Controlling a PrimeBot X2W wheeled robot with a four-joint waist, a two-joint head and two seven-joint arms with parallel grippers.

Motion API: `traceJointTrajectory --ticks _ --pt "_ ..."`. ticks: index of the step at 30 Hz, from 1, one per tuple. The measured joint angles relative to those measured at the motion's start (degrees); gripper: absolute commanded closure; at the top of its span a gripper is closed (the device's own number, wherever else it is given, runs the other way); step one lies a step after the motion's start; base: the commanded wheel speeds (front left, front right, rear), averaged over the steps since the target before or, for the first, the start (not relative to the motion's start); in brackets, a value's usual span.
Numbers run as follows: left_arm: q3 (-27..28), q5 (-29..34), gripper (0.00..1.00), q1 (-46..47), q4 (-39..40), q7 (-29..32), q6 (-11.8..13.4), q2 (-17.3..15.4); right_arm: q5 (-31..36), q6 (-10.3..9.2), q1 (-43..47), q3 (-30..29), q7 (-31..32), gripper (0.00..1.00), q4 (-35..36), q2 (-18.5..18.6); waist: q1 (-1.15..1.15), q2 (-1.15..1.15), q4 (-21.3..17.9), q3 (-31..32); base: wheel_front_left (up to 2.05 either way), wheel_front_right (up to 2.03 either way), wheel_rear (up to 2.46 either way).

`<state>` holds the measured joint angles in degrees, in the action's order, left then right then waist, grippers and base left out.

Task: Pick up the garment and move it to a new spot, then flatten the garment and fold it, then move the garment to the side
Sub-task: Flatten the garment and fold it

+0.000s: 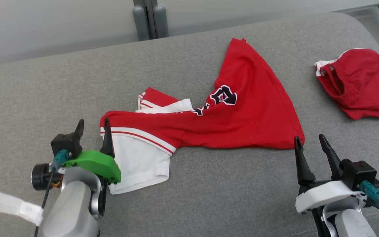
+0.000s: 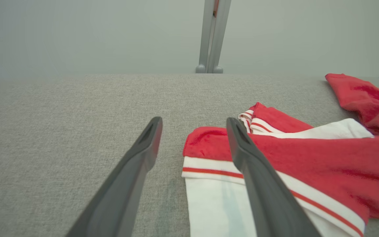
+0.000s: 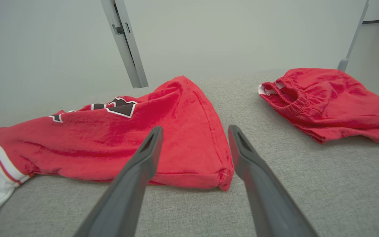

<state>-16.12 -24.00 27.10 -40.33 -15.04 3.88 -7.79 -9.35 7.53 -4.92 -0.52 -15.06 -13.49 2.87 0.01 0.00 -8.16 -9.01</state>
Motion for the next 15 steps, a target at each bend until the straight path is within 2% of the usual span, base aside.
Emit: traceJointTrajectory --ticks 8,15 --pt "3.0 2.5 0.0 -14.6 10.0 0.0 -0.8 2.1 0.4 0.0 3.7 -0.7 0.0 0.0 -0.9 0.0 0.0 0.0 2.4 6.6 0.0 0.0 0.0" --pt "3.7 3.0 0.0 -22.2 14.8 0.0 -0.5 3.7 0.1 0.0 5.2 -1.4 0.0 0.0 -1.4 0.0 0.0 0.0 5.2 10.9 0.0 0.0 0.0"
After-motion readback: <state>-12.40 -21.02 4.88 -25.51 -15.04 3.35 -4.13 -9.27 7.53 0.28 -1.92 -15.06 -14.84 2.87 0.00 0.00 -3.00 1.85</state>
